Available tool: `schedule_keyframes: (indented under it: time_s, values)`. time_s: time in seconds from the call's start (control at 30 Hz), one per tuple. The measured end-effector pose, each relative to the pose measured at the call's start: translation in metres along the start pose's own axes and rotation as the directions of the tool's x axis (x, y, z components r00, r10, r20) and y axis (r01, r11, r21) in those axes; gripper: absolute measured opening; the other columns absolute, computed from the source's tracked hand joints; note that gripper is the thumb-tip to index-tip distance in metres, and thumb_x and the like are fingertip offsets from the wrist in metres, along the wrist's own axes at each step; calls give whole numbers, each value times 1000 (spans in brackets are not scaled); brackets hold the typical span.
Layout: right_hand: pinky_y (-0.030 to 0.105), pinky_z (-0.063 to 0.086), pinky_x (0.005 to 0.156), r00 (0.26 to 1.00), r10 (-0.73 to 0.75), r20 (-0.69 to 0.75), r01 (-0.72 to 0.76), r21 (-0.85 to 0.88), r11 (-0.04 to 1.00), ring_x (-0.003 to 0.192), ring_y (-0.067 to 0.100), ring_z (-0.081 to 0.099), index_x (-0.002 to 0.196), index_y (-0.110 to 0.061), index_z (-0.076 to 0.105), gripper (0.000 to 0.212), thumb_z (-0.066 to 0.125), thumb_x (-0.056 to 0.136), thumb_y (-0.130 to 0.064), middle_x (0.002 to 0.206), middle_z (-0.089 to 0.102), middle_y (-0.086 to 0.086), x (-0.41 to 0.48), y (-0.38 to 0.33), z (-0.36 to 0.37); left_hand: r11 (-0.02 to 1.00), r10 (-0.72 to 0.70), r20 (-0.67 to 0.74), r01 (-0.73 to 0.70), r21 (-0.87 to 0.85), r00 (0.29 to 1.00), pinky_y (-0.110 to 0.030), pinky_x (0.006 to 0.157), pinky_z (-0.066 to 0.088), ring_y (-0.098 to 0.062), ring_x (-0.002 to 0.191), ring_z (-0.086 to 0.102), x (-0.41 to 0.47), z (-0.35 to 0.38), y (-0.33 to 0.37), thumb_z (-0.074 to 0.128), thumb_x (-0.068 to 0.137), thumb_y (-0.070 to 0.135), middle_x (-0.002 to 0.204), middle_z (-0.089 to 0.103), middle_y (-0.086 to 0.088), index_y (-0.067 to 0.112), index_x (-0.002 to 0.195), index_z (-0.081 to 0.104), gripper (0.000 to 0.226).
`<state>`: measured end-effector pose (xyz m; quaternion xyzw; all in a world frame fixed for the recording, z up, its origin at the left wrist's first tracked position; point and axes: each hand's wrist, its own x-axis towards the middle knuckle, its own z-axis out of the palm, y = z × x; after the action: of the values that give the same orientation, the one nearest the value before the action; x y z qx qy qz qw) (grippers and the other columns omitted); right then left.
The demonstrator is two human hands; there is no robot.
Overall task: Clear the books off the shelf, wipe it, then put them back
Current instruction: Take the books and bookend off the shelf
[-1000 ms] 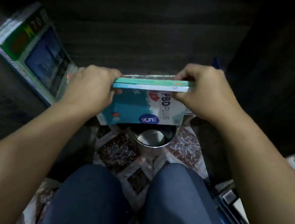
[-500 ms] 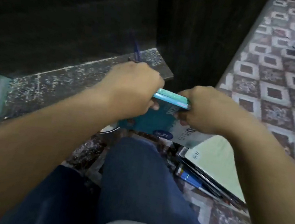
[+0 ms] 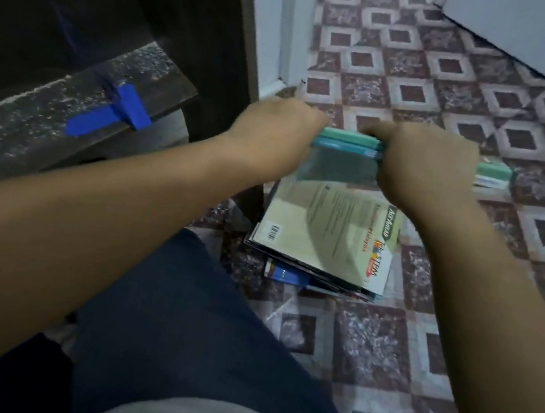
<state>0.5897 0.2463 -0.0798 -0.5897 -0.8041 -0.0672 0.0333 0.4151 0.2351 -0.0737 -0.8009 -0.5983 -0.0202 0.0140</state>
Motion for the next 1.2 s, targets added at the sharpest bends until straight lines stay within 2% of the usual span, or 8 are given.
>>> schedule_keyframes:
  time_s: [0.1,0.27,0.37,0.5,0.8,0.93,1.07,1.2]
  values:
    - [39,42,74,971,51,-234,-27,103,994,93,33,63,119,-26,63,36,49,90,-11,108,69,8,-9,7,53,998,43,-71,-39,49,997,-43,79,46,-33,103,57,8,38,5,54,92,14,119,61,-11,15,128,53,36]
    - [52,43,95,962,77,-261,-48,114,992,113,34,61,126,-20,62,38,50,91,-11,127,64,7,-51,1,146,954,256,-129,-229,196,958,-41,75,57,-36,95,65,-12,111,11,56,81,2,110,65,-23,-4,122,59,41]
    - [55,38,103,998,41,54,-49,166,985,125,34,52,137,-23,51,60,66,83,-4,139,54,6,-82,-8,181,972,143,361,-199,122,922,-39,88,49,-28,116,56,-26,136,14,53,94,12,138,51,-8,12,144,37,52]
    - [50,5,119,913,-59,404,-36,223,974,148,28,4,154,-30,8,84,61,89,-28,162,7,0,-102,-13,195,984,91,536,-160,83,839,-41,86,52,-27,112,56,-32,158,3,59,92,27,132,52,0,24,137,46,48]
    - [55,22,114,871,-57,487,-42,189,981,140,33,16,145,-22,25,88,76,74,-33,152,18,6,-86,-22,183,997,77,587,-80,-20,806,-40,94,48,-24,119,51,-33,153,-12,61,91,32,138,45,1,22,137,49,48]
    - [52,35,105,834,14,551,-89,109,990,126,36,38,135,-14,34,66,68,82,-32,137,39,12,-64,-46,161,996,1,542,48,-75,841,-43,90,50,-24,114,53,-42,133,-30,60,90,37,129,51,-2,23,132,53,45]
    - [46,41,92,911,-149,385,58,237,970,116,35,48,130,-13,39,49,58,89,-32,127,48,13,-28,-97,111,974,-166,387,213,-80,907,-41,92,47,-24,119,50,-67,90,-73,58,91,42,132,50,-2,26,137,49,50]
    - [41,43,79,919,-351,180,267,370,890,105,33,55,122,-15,47,38,57,89,-31,116,55,10,3,-169,56,888,-429,243,456,-61,870,-39,90,46,-25,115,53,-118,41,-134,58,90,41,126,53,-2,27,130,54,43]
